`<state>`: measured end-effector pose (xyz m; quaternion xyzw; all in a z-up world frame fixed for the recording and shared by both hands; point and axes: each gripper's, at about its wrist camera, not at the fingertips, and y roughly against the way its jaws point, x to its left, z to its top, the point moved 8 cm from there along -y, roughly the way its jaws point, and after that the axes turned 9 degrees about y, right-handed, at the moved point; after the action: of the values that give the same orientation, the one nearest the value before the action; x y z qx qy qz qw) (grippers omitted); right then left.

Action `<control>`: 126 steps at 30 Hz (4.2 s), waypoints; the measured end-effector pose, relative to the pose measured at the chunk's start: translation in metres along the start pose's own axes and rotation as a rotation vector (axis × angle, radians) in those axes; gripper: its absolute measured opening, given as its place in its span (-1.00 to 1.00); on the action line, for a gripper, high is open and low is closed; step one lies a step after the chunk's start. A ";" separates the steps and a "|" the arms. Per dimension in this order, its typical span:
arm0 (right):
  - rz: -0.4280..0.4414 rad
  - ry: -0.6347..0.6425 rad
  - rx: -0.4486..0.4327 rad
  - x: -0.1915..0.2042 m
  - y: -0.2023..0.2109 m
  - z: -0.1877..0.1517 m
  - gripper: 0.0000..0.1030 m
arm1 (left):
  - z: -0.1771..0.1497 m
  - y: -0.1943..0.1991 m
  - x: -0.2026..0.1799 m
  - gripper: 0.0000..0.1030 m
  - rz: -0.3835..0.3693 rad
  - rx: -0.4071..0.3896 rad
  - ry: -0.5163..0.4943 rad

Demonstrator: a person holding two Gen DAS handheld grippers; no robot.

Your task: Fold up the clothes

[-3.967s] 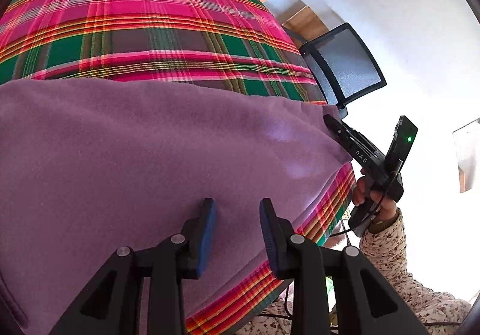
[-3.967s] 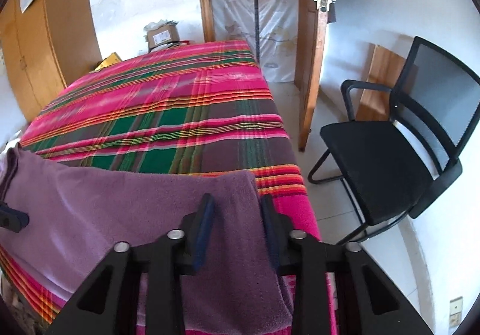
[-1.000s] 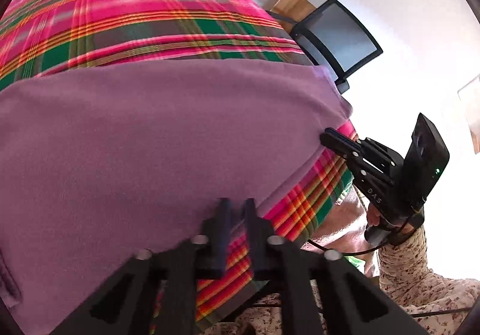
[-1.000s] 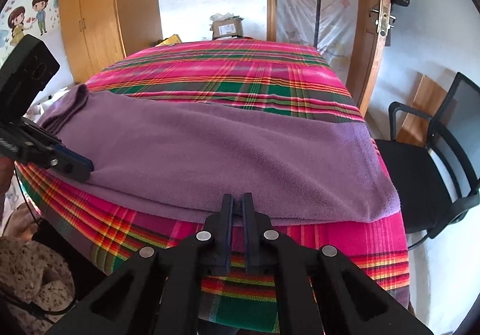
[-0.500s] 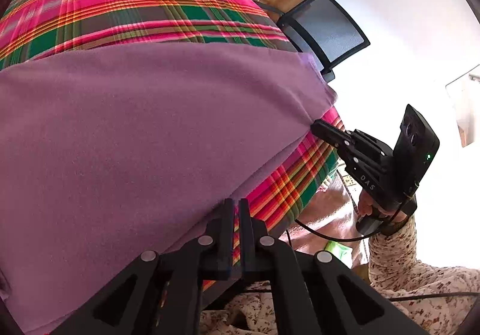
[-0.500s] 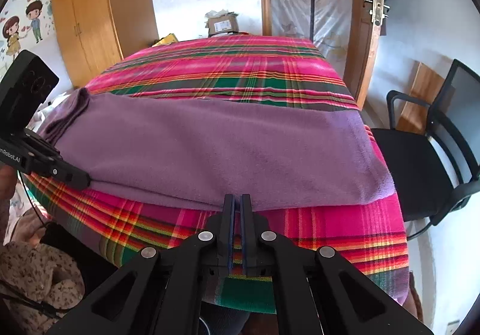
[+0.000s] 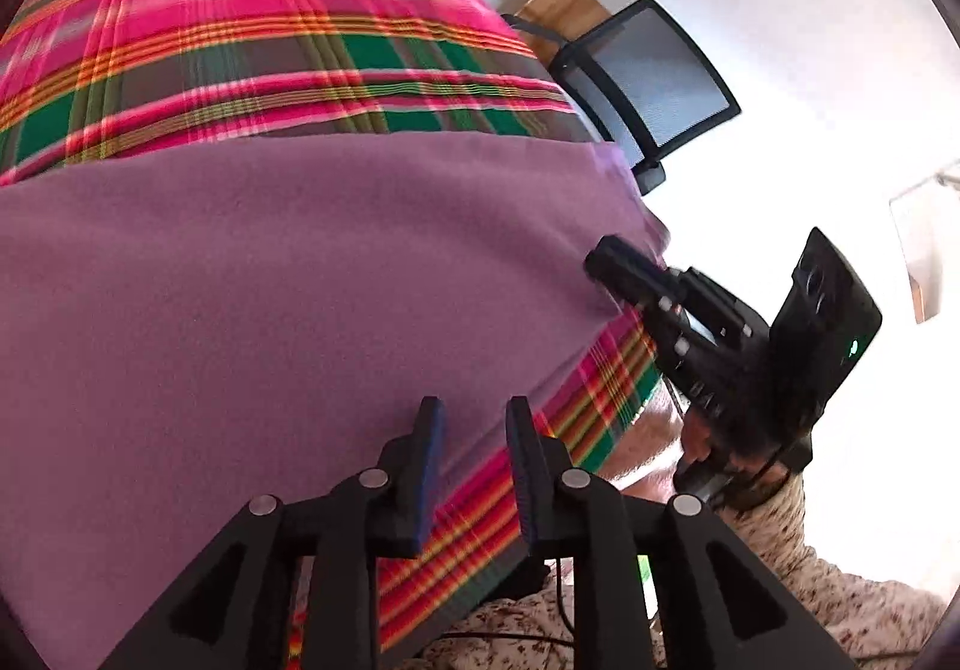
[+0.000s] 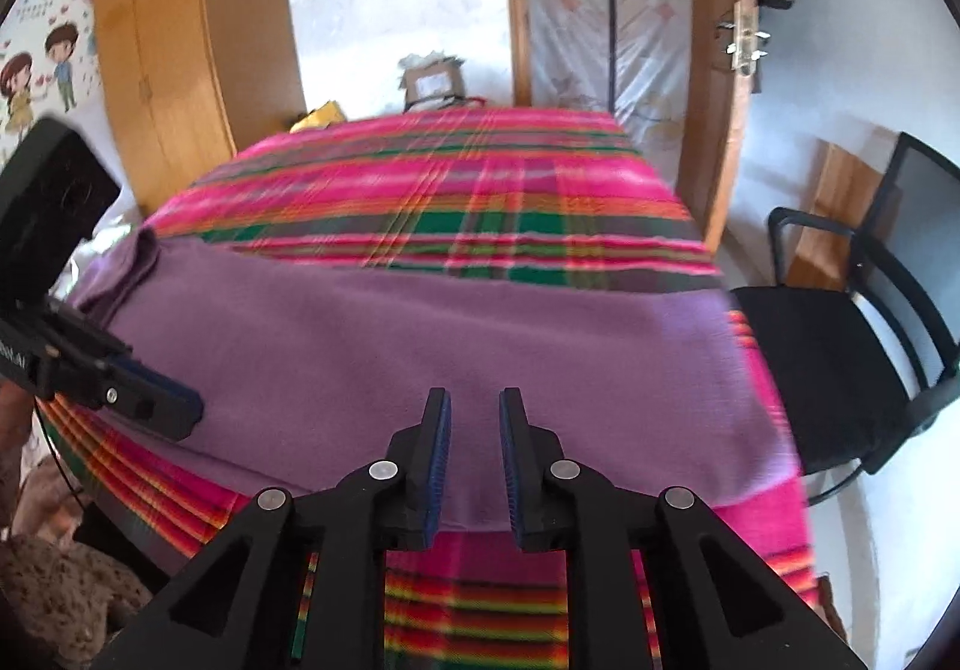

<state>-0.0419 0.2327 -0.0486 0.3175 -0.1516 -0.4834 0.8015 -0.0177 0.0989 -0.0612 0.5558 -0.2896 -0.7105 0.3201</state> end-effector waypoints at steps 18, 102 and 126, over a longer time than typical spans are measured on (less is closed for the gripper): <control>-0.248 -0.173 -0.004 -0.091 0.018 -0.017 -0.34 | 0.012 -0.009 -0.001 -0.56 0.016 0.004 -0.009; -0.111 -0.015 -0.262 0.028 0.098 0.113 -0.79 | 0.062 -0.011 0.018 -0.52 -0.098 -0.040 0.148; -0.098 -0.052 -0.312 0.032 0.122 0.114 -0.79 | 0.079 -0.020 0.017 -0.51 -0.120 -0.098 0.241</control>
<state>-0.0064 0.2034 0.1149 0.1835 -0.0798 -0.5477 0.8124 -0.1008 0.1023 -0.0697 0.6372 -0.1801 -0.6696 0.3363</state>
